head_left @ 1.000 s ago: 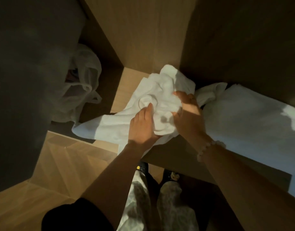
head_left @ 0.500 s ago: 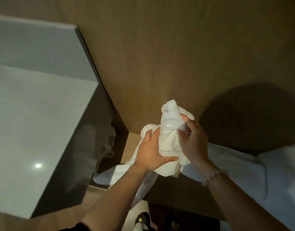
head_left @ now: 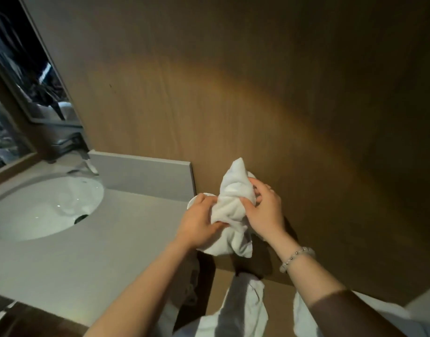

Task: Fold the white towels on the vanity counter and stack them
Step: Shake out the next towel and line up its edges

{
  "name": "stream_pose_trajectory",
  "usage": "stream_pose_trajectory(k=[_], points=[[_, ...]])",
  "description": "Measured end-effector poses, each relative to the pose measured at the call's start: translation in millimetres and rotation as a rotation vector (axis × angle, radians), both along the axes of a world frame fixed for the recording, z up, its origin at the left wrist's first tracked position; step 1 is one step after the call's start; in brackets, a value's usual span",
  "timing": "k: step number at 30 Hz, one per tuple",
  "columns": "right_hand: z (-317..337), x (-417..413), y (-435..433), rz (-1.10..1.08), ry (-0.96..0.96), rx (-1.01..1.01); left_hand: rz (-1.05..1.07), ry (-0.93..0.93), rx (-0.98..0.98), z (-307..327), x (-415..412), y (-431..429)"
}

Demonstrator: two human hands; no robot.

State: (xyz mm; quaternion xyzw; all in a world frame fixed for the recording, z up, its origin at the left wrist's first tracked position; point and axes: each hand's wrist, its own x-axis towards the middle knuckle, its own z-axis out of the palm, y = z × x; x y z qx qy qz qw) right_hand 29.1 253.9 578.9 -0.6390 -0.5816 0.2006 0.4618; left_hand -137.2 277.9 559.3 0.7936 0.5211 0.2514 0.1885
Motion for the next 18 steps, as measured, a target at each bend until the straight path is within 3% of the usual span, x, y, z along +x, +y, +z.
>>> stream_pose_trajectory(k=[11, 18], points=[[-4, -56, 39, 0.189, 0.05, -0.088, 0.202, -0.024, -0.057, 11, -68, 16], [-24, -108, 61, 0.192, 0.025, -0.15, 0.223, -0.027, -0.061, -9, -125, 51]])
